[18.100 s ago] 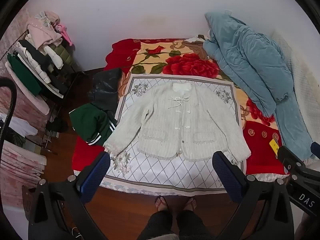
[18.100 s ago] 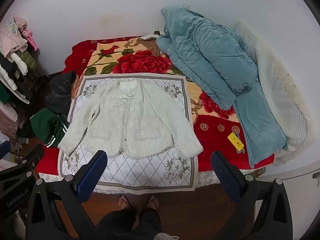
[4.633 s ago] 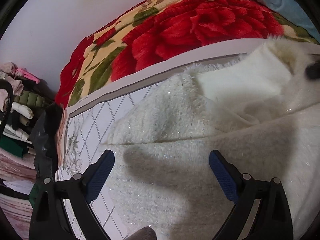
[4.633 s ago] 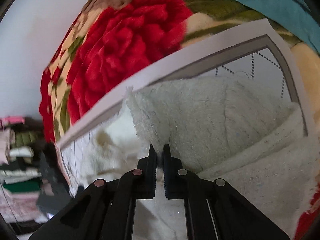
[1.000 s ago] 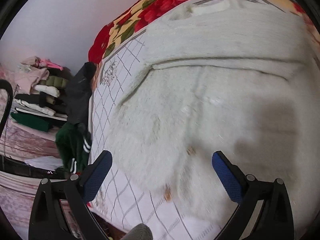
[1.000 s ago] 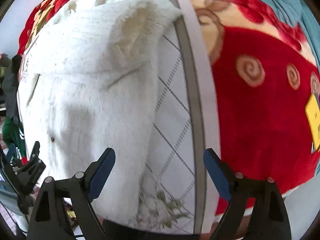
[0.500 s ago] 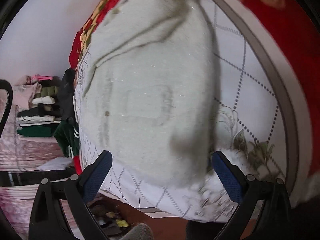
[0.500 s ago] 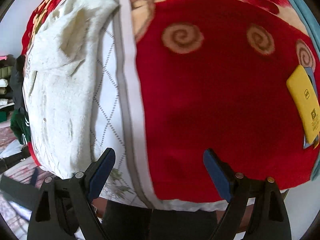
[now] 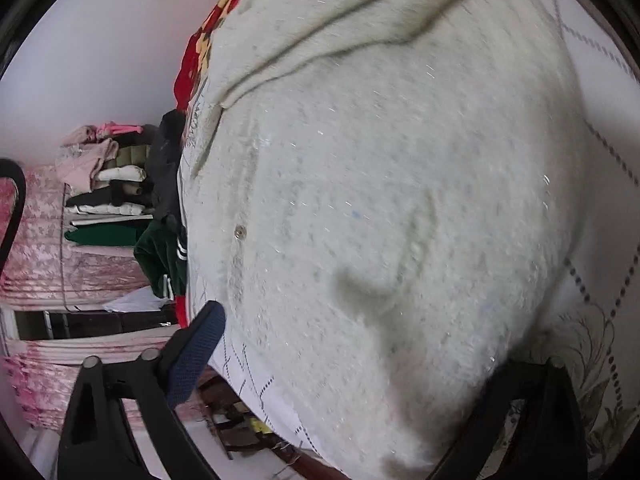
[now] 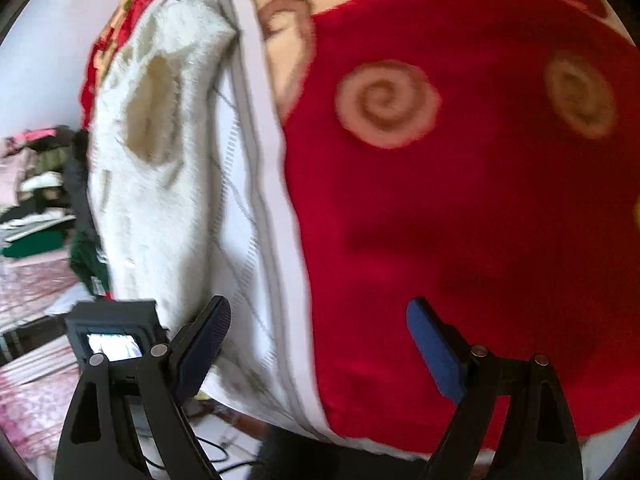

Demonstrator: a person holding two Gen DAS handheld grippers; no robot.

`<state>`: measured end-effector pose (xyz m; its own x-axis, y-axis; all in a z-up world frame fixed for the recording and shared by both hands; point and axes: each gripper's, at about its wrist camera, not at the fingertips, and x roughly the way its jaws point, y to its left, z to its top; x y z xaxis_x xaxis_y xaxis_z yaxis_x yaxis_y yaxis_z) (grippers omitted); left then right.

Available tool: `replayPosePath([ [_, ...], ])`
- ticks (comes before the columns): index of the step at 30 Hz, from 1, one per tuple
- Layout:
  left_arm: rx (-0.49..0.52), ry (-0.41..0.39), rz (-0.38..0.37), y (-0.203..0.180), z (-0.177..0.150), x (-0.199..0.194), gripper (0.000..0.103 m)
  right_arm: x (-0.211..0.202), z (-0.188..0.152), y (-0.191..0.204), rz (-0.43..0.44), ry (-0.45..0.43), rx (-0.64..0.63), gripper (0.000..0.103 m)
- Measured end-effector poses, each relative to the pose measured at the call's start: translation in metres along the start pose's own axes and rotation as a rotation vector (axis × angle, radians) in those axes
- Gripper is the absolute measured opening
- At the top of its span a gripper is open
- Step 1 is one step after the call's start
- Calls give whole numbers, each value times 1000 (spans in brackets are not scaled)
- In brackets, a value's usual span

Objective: Fold large clothes

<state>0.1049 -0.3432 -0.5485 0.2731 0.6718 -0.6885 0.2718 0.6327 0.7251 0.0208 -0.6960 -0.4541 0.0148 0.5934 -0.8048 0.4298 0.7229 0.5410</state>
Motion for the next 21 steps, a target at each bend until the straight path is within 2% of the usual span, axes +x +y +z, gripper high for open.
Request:
replayPosePath([
  [1,-16,-3,-16,5,1,-1,78,7,7,3,54,-2,0,91],
  [2,-29,-11,-34,8,2,-5,58,17,16,7,120,-2,1,91],
  [3,-43,-24,-64,15,3,-8,48,25,23,11,170,-4,5,91],
  [4,-50,-34,-76,19,4,-11,30,35,35,17,226,-9,7,91],
  [6,-60,-71,-88,28,6,-19,17,53,56,29,331,-19,10,91],
  [11,-62,-91,-114,41,13,-25,14,85,100,52,548,-37,75,91],
  [13,-53,-100,-110,44,13,-26,14,97,113,61,594,-27,102,91],
  [15,-51,-103,-120,48,13,-26,14,109,123,70,592,-8,123,91],
  [17,-53,-105,-129,53,13,-26,13,117,128,77,579,-9,141,72],
  [18,-58,-106,-135,56,12,-26,13,119,130,80,564,-7,145,42],
  [19,-66,-106,-152,61,12,-25,13,120,130,84,541,-9,148,27],
  [21,-89,-110,-191,73,12,-27,13,112,129,98,495,-23,133,25],
])
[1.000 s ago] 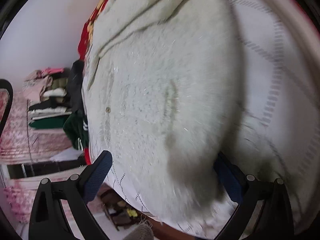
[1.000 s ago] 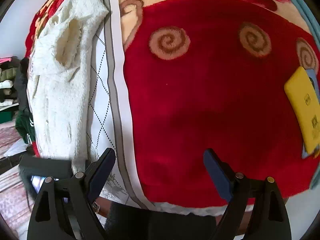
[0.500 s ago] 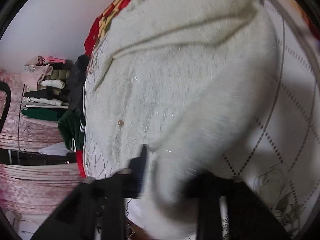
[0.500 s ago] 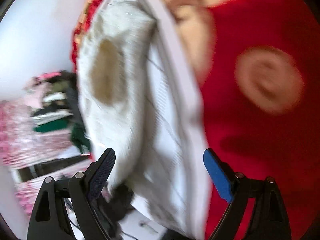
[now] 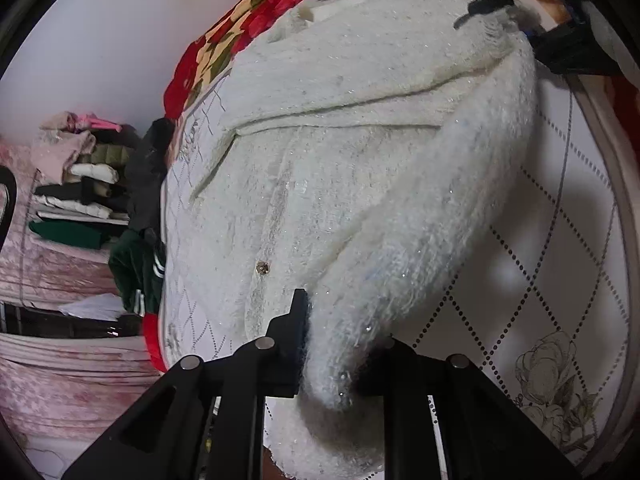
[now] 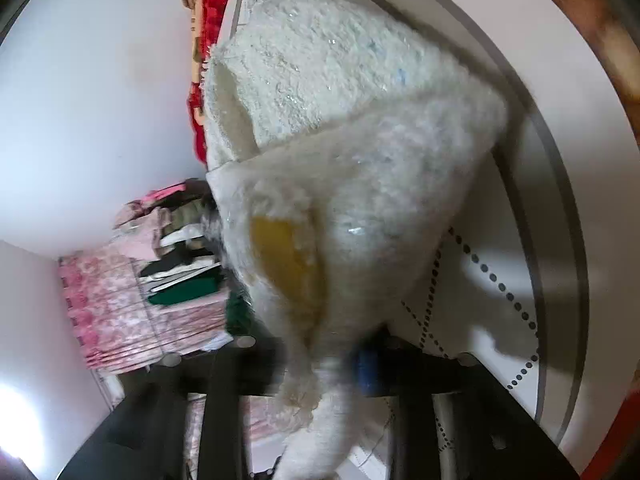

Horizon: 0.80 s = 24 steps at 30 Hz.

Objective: Fold large clothes

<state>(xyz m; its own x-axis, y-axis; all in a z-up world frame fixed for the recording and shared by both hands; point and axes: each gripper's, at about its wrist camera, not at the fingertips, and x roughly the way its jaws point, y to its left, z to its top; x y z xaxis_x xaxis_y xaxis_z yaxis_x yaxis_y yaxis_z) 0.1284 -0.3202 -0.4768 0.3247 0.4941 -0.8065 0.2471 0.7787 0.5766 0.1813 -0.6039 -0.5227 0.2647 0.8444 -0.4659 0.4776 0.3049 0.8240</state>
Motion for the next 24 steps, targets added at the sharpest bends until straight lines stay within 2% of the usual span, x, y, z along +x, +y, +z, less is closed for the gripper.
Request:
replayPosePath([
  [4,-54,-14,-86,34,1,-7,13,-3,-9,52,-55,-19,-63,24],
  [7,-108,-32,-168,77,2,-9,13,0,-17,114,-103,-33,-129,24],
  [11,-187,-38,-269,141,8,2,14,33,-25,220,-233,-29,-249,24],
  [14,-248,-31,-314,189,15,28,17,83,-25,284,-339,-17,-325,23],
  [18,-319,8,-370,241,22,88,19,169,-16,341,-461,6,-357,24],
  [21,-368,49,-413,272,28,146,21,235,-3,353,-554,27,-359,24],
  [24,-407,79,-444,289,29,191,27,288,12,345,-632,47,-336,24],
])
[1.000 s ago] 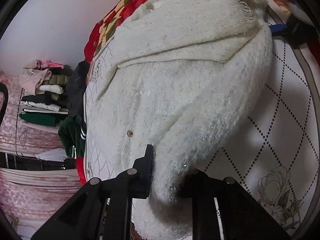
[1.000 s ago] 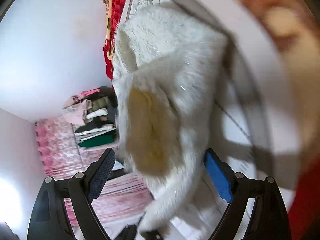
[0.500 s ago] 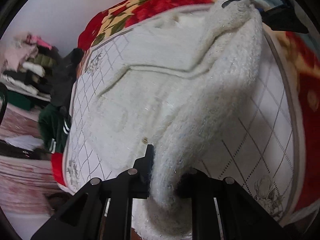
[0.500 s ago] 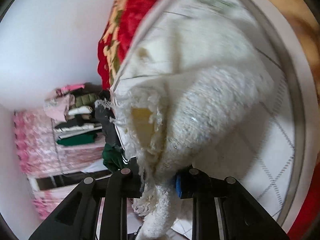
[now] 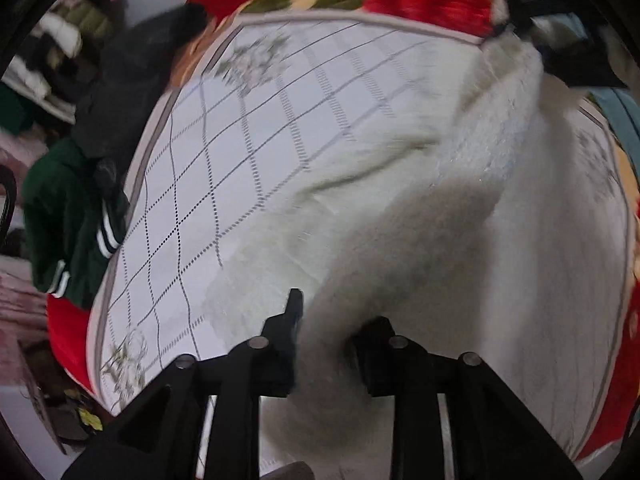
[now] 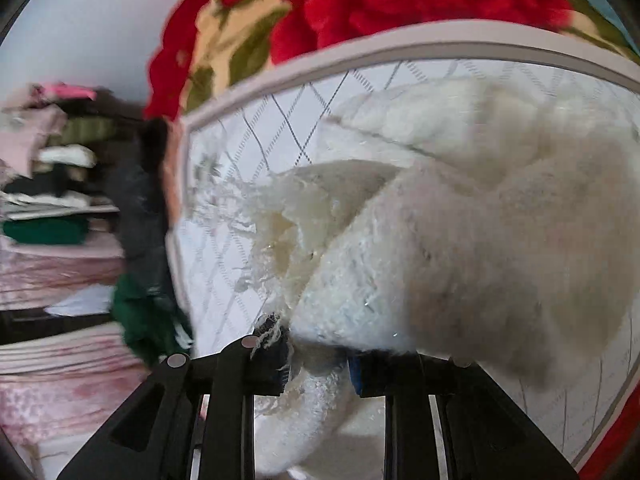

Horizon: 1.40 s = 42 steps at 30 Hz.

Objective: Fold large clothes

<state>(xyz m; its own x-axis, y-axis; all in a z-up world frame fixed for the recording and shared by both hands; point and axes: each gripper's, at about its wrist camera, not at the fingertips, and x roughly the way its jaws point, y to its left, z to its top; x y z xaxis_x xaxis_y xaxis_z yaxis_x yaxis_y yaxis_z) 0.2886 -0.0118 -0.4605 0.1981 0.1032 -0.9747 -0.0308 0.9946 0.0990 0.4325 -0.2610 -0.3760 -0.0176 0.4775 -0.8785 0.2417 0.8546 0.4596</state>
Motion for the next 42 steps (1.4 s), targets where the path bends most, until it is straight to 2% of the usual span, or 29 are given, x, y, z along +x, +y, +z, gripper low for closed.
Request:
replayPosePath([
  [1,-20,10,-17,12,5,12,31,12,5,3,-18,12,10,24],
  [3,-41,16,-15,28,14,28,44,30,9,3,-36,23,40,26],
  [4,-49,13,-12,36,18,35,55,40,13,5,-36,37,47,30],
  [5,-65,16,-10,44,21,41,69,46,15,4,-22,43,60,33],
  [6,-80,20,-13,52,26,43,74,54,18,2,2,47,68,42],
  [7,-94,24,-17,58,29,45,78,58,22,6,39,55,64,45],
  [9,-110,31,-7,67,34,45,79,59,29,9,138,58,36,45],
  [11,-123,27,3,71,36,40,83,50,29,12,245,46,25,45],
  [13,-129,20,9,72,39,37,89,23,26,-1,299,0,11,47],
  [14,-123,19,14,71,40,38,89,4,23,-12,291,-49,6,50],
  [16,-96,44,67,65,40,50,90,-25,16,-38,210,-132,5,72],
  [18,-92,75,119,65,42,71,90,-46,9,-82,79,-193,17,73],
  [20,-118,110,116,69,43,90,96,-36,10,-123,12,-162,60,73],
  [24,-94,108,149,66,47,90,100,15,22,-175,1,-70,125,76],
  [26,-68,104,177,61,47,87,100,38,30,-185,92,-59,138,77],
  [29,-45,101,205,57,48,84,100,44,33,-197,193,-109,187,77],
  [32,-52,106,213,56,49,81,100,38,28,-210,208,-148,251,77],
  [35,-55,100,219,53,51,75,99,40,21,-223,283,-164,291,77],
  [38,-45,80,230,41,60,68,99,57,28,-216,361,-156,244,87],
  [39,-43,70,235,39,62,65,99,55,31,-210,353,-160,221,84],
  [40,-41,58,237,36,64,61,100,55,32,-206,339,-161,205,62],
  [42,-40,40,232,28,68,53,100,47,26,-205,337,-180,204,37],
])
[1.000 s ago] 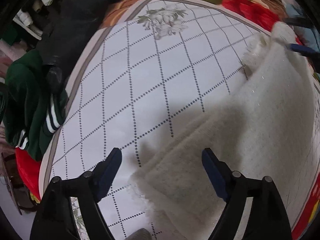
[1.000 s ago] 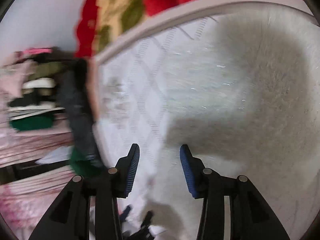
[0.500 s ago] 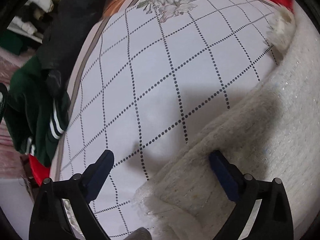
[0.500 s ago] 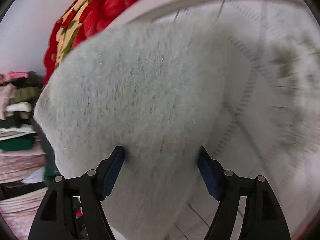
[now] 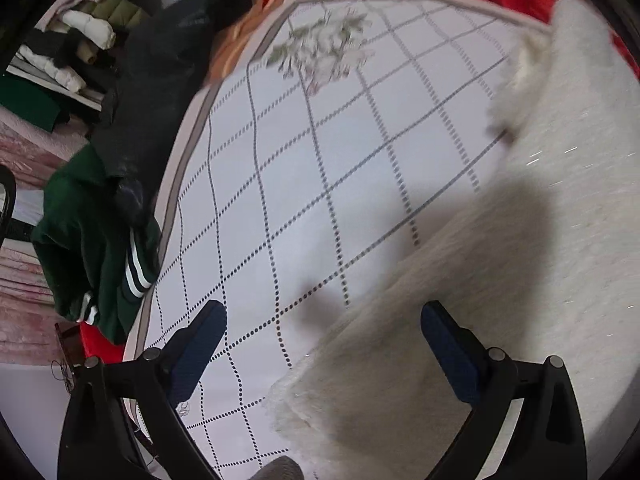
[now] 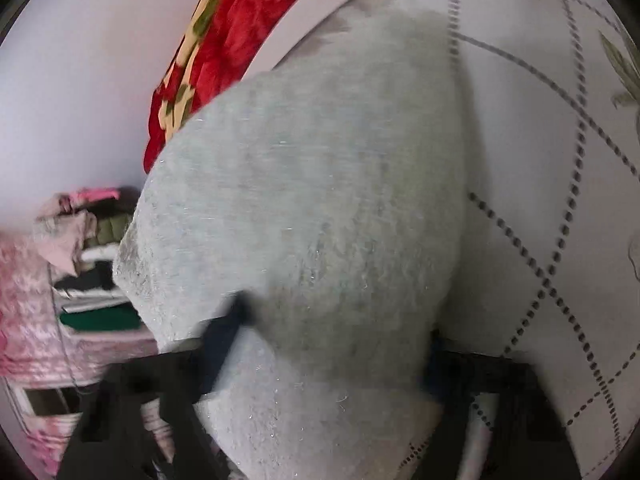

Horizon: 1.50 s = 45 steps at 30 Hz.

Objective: Fold large clothes

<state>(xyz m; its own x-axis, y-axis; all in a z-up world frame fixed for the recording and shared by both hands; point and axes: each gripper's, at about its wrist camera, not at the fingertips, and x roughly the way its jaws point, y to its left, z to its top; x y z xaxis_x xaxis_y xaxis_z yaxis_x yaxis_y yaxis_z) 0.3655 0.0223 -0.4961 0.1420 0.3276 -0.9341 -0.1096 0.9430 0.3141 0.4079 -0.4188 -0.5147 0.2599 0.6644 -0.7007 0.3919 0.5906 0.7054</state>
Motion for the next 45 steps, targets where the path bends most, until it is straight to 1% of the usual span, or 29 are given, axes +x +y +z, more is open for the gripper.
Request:
replayPosePath([
  [1,0,-10,-8,-3,1,-9,100,-10,-4,-2,18,-23,31,31],
  [3,1,-28,-38,-12,1,-29,100,-38,-22,-11,19,-72,93,29],
  [5,20,-52,-75,-24,-4,-50,100,-75,-58,-25,-34,-128,151,28],
  [8,61,-69,-143,-51,-18,-78,100,-130,-128,-57,-157,-177,243,27],
  [10,98,-52,-204,-78,-34,-92,100,-155,-171,-78,-223,-183,310,27],
  [11,121,-41,-231,-94,-42,-96,100,-168,-199,-94,-248,-179,361,27],
  [12,143,-28,-247,-106,-50,-96,100,-177,-218,-107,-262,-173,406,27],
  [14,175,0,-279,-131,-60,-97,100,-180,-241,-125,-272,-147,456,29],
  [16,204,16,-295,-158,-70,-92,100,-186,-257,-137,-302,-112,492,42],
  [17,218,23,-294,-170,-73,-88,100,-193,-261,-139,-324,-86,485,42],
  [18,225,24,-290,-177,-74,-85,100,-197,-261,-138,-347,-73,465,42],
  [20,250,29,-249,-197,-75,-69,100,-213,-260,-127,-404,-60,397,42],
  [22,245,54,-239,-203,-72,-54,103,-227,-248,-102,-466,-48,280,42],
  [23,234,65,-243,-203,-70,-49,103,-234,-249,-97,-474,-53,231,42],
  [25,211,81,-270,-199,-63,-44,103,-234,-231,-68,-422,-43,122,42],
  [27,212,81,-276,-197,-58,-45,103,-220,-210,-44,-350,-9,41,42],
  [29,217,70,-267,-195,-55,-49,103,-191,-183,-15,-286,27,-47,42],
  [31,218,61,-258,-191,-53,-52,103,-160,-159,2,-265,61,-111,40],
  [32,216,58,-255,-189,-52,-53,103,-143,-147,5,-272,70,-122,39],
  [33,210,53,-249,-185,-51,-55,103,-124,-136,10,-279,76,-129,33],
  [34,203,51,-244,-182,-50,-55,103,-108,-124,13,-303,77,-140,30],
  [36,186,49,-234,-173,-48,-55,103,-77,-106,2,-393,102,-164,29],
  [38,170,40,-214,-163,-45,-55,103,-54,-95,-14,-408,124,-132,26],
  [39,159,36,-202,-156,-44,-54,103,-50,-89,-14,-401,110,-113,21],
  [40,143,32,-194,-148,-41,-54,103,-52,-86,-15,-397,113,-95,20],
  [42,97,14,-172,-127,-35,-55,103,-63,-84,-6,-387,125,-67,20],
  [43,75,-1,-148,-115,-30,-55,103,-67,-87,-2,-379,120,-69,24],
  [44,56,-18,-109,-104,-24,-53,103,-80,-91,9,-368,102,-91,24],
  [45,49,-29,-80,-97,-30,-49,103,-89,-96,16,-361,89,-114,24],
])
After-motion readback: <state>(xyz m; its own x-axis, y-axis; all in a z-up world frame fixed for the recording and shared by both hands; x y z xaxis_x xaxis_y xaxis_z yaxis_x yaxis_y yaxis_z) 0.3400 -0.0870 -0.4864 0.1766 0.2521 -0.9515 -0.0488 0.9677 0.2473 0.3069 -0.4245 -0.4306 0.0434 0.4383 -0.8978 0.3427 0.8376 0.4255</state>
